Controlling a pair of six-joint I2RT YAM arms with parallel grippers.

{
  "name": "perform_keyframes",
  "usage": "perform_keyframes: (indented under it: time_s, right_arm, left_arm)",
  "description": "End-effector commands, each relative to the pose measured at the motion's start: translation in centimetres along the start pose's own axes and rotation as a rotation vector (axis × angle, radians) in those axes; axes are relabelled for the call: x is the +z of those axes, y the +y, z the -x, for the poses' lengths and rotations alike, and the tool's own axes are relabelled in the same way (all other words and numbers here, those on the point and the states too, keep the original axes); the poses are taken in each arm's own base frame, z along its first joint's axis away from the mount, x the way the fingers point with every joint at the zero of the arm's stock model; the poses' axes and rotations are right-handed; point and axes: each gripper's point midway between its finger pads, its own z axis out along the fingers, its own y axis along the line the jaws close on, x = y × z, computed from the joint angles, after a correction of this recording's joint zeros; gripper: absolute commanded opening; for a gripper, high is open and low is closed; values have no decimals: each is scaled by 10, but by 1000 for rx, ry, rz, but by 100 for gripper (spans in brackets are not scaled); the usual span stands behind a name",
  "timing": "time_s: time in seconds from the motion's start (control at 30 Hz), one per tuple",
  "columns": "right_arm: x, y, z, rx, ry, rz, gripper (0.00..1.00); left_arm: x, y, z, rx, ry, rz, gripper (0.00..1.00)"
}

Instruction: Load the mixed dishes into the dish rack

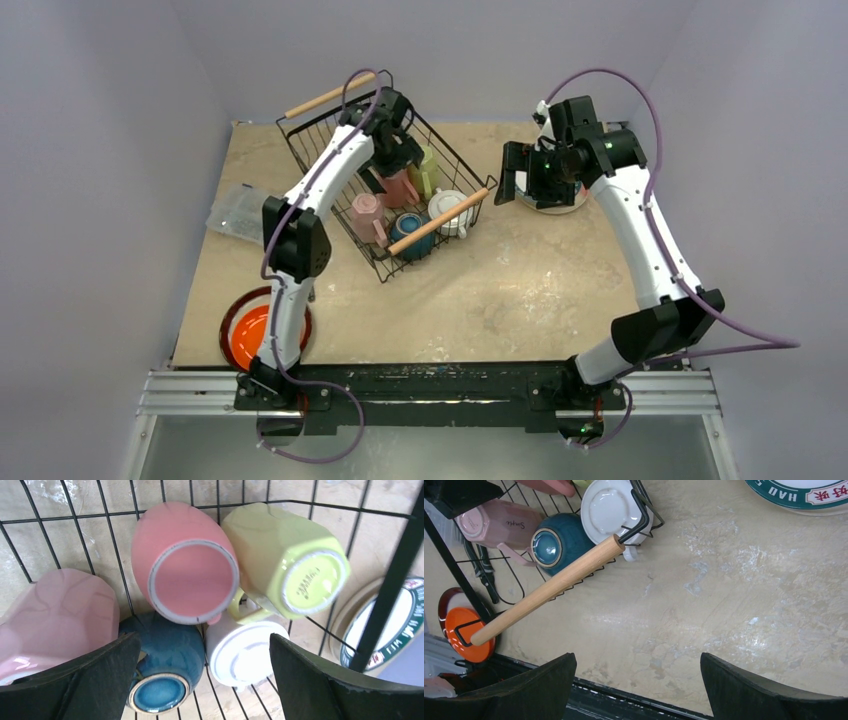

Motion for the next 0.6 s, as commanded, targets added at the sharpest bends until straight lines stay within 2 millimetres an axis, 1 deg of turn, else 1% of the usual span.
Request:
perform_keyframes:
  time_s: [0.0, 0.13, 0.27, 0.4, 0.5, 0.57]
  right_arm:
    - [-13, 4, 2, -18, -44, 20, 96]
    - [-14, 3, 0, -26, -50, 22, 96]
    - [-14, 4, -4, -38, -56, 39, 96]
    - [-16, 13, -4, -55, -77, 73, 95]
    - [-14, 29, -1, -86, -100, 101, 95]
    - [-10, 45, 4, -113, -118, 119, 95]
  left_arm:
    - [-73, -25, 19, 90, -75, -177, 99]
    - [-109, -23, 21, 167, -98, -239, 98]
    - [-149, -12, 20, 267, -132, -301, 98]
    - [-186, 12, 14, 372, -168, -349, 98]
    - [-210, 35, 3, 446, -181, -384, 98]
    - [-226, 52, -7, 480, -179, -408, 97]
